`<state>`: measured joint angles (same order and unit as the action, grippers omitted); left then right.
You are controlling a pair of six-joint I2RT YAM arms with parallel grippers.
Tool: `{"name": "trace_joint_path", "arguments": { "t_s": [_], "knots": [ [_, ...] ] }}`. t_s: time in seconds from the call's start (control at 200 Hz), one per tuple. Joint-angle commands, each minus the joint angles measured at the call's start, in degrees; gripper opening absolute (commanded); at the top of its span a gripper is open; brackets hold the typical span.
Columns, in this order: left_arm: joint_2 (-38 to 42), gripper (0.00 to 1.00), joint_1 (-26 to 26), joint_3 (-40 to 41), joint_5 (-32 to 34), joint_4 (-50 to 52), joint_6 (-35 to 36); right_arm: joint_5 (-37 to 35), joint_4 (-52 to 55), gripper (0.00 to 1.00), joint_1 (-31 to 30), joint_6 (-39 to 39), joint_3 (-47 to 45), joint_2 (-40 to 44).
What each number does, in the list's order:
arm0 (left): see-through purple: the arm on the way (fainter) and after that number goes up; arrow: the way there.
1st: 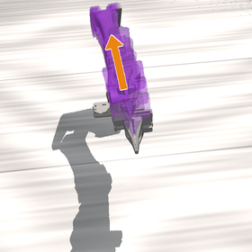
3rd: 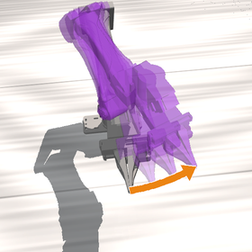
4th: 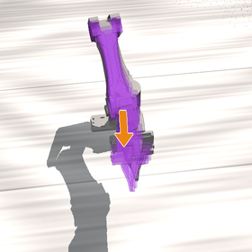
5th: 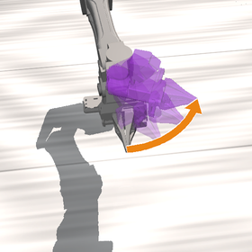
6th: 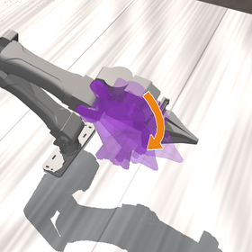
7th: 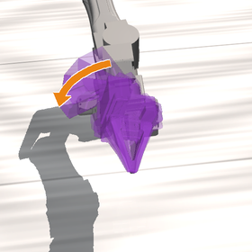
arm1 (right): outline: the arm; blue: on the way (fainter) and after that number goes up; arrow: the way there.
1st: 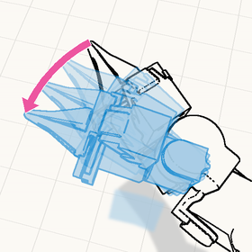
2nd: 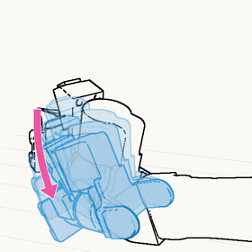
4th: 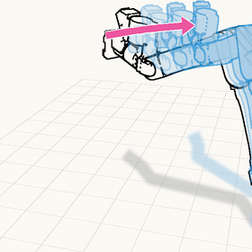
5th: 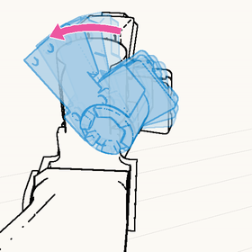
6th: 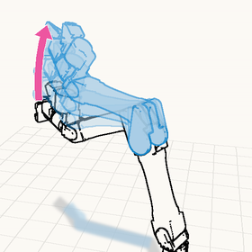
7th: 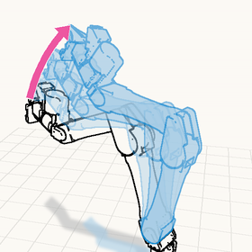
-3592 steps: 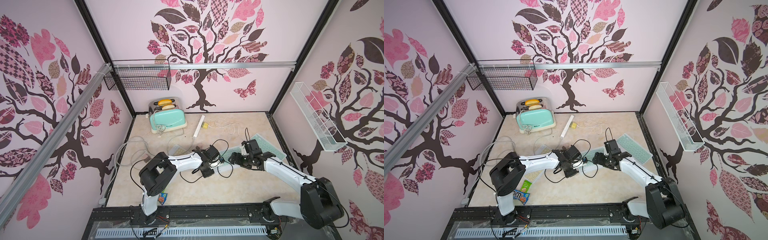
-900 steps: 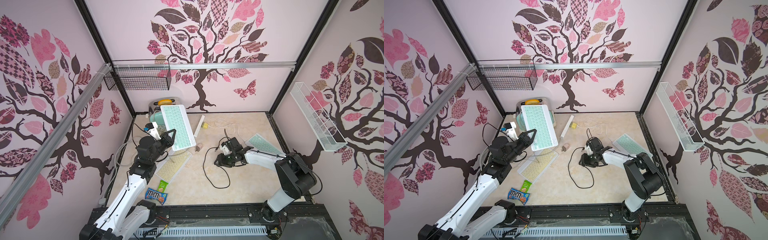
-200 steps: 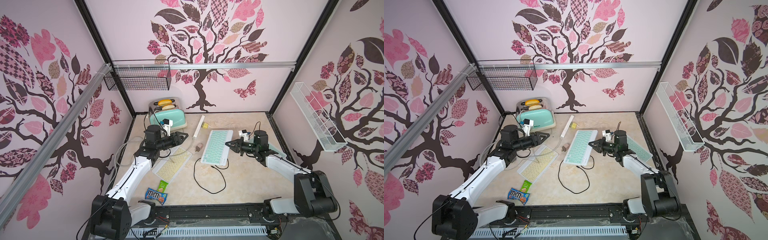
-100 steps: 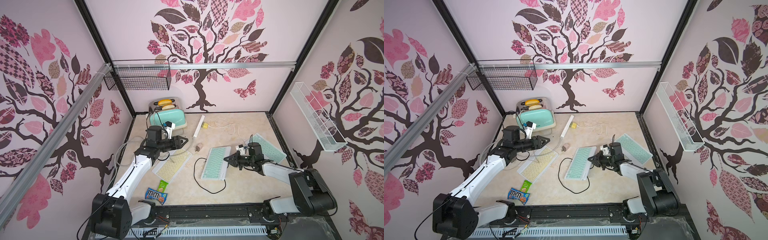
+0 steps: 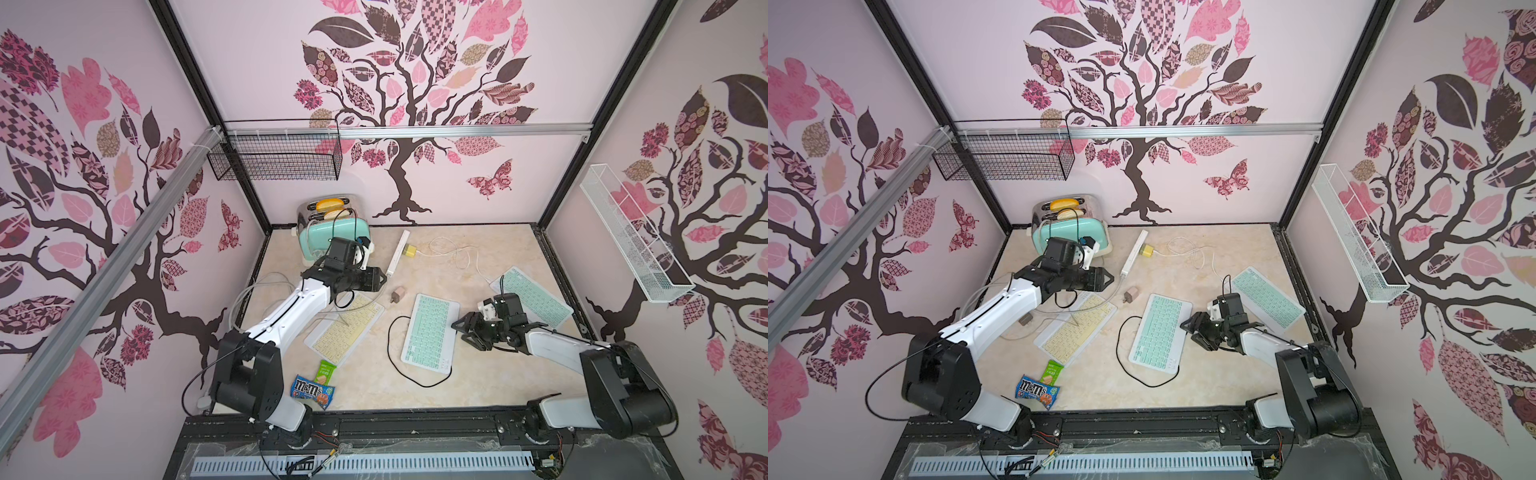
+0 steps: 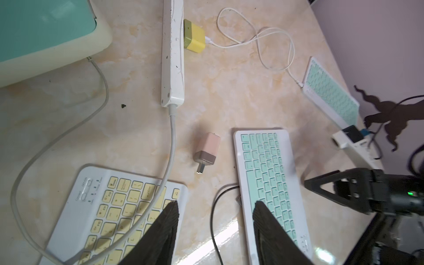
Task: Unplug the wireless keyboard
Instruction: Place the keyboard at the center of the board, then pick up the socket from the center of the board.
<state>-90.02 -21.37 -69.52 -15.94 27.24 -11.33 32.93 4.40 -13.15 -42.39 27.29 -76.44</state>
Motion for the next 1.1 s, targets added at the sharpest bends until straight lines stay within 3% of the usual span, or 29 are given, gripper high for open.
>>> {"name": "trace_joint_path", "arguments": {
  "t_s": [0.0, 0.31, 0.665, 0.845, 1.095],
  "knots": [
    [-5.1, 0.61, -1.1, -3.3, 8.9, 0.0, 4.8, -7.1, 9.0, 0.66, 0.1, 6.1, 1.9, 3.8],
    [-23.1, 0.64, -3.9, -17.1, 18.7, -3.4, 13.8, -6.0, 9.0, 0.66, 0.0, 10.6, 4.4, 6.4],
    [-36.7, 0.68, -4.1, -28.4, 19.7, -4.2, 17.7, -3.4, 5.7, 0.67, 0.0, 11.0, 6.2, 2.4],
    [-41.5, 0.59, -4.2, -32.0, 20.7, -3.4, 16.6, -2.9, 4.6, 0.68, 0.0, 10.5, 6.7, 1.7],
    [-41.2, 0.27, -4.2, -32.3, 20.3, -3.7, 14.3, -2.3, 3.2, 0.68, -0.3, 9.5, 8.1, 0.2]
  ]
}}
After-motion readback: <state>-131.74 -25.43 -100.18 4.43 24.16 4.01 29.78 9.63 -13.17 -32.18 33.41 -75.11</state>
